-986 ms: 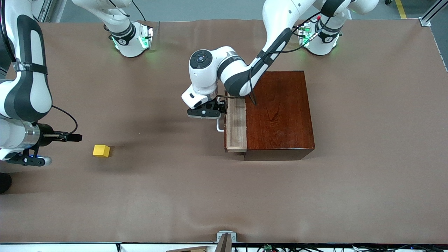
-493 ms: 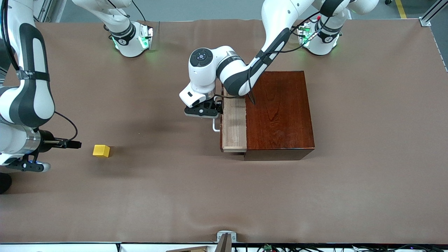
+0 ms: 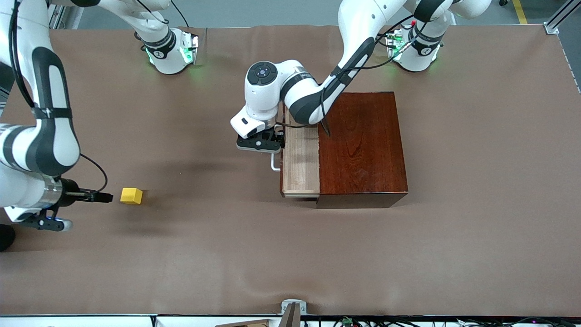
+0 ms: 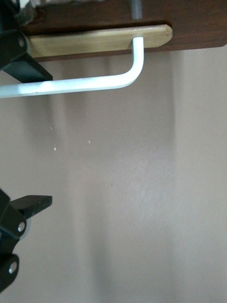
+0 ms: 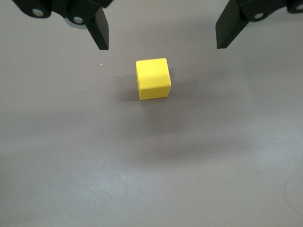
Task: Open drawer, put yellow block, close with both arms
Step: 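Pull the drawer open with the left gripper while the right gripper grasps the cube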
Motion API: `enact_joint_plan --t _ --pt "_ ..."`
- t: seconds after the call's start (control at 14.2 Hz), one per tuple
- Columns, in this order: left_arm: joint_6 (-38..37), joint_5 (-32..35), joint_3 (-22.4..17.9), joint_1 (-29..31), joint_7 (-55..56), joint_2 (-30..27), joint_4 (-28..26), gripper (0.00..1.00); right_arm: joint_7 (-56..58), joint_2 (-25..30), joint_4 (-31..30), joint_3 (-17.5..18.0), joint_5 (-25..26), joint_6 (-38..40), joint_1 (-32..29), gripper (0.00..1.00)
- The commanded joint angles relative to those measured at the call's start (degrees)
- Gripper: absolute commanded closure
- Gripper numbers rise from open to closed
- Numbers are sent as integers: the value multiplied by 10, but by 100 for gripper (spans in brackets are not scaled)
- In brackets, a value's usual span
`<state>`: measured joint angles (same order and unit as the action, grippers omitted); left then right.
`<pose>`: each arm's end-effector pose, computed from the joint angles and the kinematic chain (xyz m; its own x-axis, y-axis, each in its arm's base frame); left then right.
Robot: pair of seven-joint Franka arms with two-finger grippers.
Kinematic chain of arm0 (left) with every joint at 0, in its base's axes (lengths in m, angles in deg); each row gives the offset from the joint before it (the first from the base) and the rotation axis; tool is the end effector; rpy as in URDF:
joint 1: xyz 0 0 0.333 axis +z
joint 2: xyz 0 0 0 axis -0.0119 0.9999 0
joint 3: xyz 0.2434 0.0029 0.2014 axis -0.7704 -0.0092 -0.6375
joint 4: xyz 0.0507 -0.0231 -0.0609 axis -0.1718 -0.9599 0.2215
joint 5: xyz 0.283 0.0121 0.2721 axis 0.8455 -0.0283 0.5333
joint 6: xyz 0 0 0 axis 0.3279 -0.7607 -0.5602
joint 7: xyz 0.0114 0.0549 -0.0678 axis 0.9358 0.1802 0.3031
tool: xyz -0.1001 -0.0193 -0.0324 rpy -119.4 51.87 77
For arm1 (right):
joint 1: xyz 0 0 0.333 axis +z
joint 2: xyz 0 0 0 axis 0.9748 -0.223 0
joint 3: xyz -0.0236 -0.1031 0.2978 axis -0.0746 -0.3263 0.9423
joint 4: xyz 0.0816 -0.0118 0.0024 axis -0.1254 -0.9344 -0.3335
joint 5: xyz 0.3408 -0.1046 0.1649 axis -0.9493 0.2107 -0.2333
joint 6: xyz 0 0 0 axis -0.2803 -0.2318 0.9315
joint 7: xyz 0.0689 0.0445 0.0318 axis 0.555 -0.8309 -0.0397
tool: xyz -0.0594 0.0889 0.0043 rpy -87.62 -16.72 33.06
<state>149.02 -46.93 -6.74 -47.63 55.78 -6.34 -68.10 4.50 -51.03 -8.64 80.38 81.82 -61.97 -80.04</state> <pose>0.4451 -0.6157 0.3000 0.9878 -0.0750 0.1362 -0.0944 -0.9854 0.1420 0.6792 -0.0760 0.3361 0.9752 -0.1513 -0.1617 -0.1584 -0.9869 -0.0319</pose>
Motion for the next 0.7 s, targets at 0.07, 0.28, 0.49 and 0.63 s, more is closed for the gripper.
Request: enact_joint_plan --t 0.07,0.28,0.49,0.63 --pt "52 -28 5 -31 11 23 35 0 -1 -23 3 5 -7 -10 2 0" --pt "63 -30 6 -31 11 23 36 0 -1 -31 3 5 -7 -13 4 0" --pt "76 -42 4 -37 11 23 36 0 2 -38 -2 5 -4 -19 5 0" --pt "67 -42 3 -35 12 19 36 0 15 -38 -14 5 -3 -33 5 0"
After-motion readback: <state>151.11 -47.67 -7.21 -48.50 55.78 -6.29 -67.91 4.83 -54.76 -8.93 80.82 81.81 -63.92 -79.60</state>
